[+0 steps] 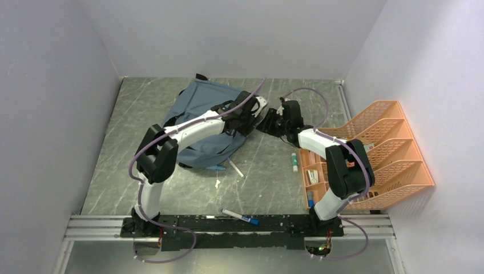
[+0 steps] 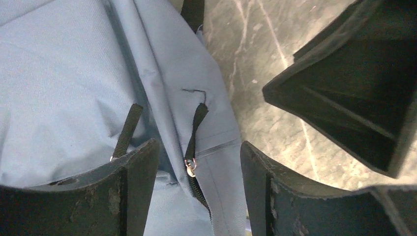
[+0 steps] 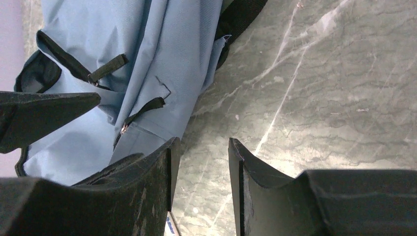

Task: Pack the student bag
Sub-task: Zip the student bag at the center of the board.

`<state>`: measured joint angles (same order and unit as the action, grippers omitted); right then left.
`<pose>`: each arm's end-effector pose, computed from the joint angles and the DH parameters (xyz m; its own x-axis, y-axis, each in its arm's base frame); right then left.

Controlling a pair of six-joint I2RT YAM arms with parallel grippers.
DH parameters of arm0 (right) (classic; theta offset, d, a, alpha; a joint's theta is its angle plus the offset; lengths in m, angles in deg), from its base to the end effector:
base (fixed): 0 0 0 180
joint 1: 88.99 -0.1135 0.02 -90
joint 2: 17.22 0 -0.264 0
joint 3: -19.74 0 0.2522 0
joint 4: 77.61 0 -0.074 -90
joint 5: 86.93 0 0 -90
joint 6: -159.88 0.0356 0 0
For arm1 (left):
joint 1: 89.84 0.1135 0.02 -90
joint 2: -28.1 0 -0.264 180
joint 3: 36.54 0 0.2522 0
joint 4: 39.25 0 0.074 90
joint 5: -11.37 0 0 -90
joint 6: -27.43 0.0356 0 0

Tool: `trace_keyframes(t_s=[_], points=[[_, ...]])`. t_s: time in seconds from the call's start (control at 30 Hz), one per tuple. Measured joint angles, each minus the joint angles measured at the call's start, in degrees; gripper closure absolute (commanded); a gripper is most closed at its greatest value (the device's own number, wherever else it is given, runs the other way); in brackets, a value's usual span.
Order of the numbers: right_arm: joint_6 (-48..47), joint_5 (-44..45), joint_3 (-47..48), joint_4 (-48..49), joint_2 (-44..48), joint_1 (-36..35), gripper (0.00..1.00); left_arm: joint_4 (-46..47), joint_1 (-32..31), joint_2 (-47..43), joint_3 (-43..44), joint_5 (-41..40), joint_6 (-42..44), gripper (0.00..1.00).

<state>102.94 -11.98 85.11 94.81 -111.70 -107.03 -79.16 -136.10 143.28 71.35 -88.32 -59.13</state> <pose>0.3279 0.1165 0.1892 -0.7473 0.3107 -0.5874 -0.1067 0.8165 0.5675 0.3200 -0.3257 0.2404 -0.4684 0.5750 -0.6708 0.6624 0.7310 0.1640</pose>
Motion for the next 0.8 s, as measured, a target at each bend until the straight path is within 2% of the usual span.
trace_keyframes(t_s=[0.37,0.8], points=[[0.2,-1.1,-0.3,0.6,-0.3,0.5,0.55,-0.7,-0.2,3.1,0.2,-3.4,0.9,0.42],[-0.2,-1.3,-0.3,1.2,-0.3,0.6,0.56,-0.9,-0.3,5.4,1.6,-6.0,1.8,0.68]])
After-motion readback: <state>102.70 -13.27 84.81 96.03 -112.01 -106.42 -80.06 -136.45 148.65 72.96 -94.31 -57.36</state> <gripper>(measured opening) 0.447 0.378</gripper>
